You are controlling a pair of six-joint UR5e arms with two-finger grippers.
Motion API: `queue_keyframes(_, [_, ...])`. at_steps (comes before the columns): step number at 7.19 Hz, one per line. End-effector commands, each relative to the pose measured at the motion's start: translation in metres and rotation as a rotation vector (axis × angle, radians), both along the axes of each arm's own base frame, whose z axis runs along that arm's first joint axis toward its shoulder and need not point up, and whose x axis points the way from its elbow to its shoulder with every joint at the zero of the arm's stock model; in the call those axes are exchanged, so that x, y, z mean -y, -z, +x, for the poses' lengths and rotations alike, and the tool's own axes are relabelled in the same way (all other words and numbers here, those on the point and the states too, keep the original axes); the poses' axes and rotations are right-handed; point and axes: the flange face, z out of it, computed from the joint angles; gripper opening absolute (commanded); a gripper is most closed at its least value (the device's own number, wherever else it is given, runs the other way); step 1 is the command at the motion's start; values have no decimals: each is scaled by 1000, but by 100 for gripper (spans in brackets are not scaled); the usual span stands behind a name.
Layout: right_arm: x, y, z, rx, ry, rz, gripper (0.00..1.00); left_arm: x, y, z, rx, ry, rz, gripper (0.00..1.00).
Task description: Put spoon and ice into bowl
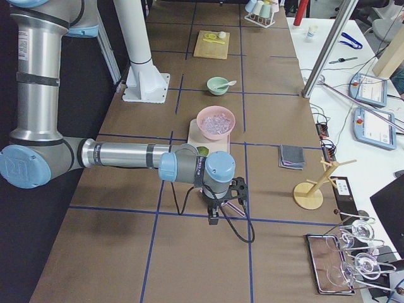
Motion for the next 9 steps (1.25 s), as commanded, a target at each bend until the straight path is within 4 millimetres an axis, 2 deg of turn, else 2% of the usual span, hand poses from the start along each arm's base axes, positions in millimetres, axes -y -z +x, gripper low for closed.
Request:
queue_keyframes(1, [0,0,0,1,0,1,100,4,-7,-2,7,-26,7,100])
queue_keyframes(3, [1,0,-2,-1,-2,-7,100,-3,-3,-8,-39,-6,-76,100])
queue_keyframes(5, [1,-4,-9,-4,17,-13,100,6,6,-14,-52,5,-46,100])
queue_keyframes(9, [5,-1,-12,-3,19,-8,100,5,13,-15,-53,3,-29,100])
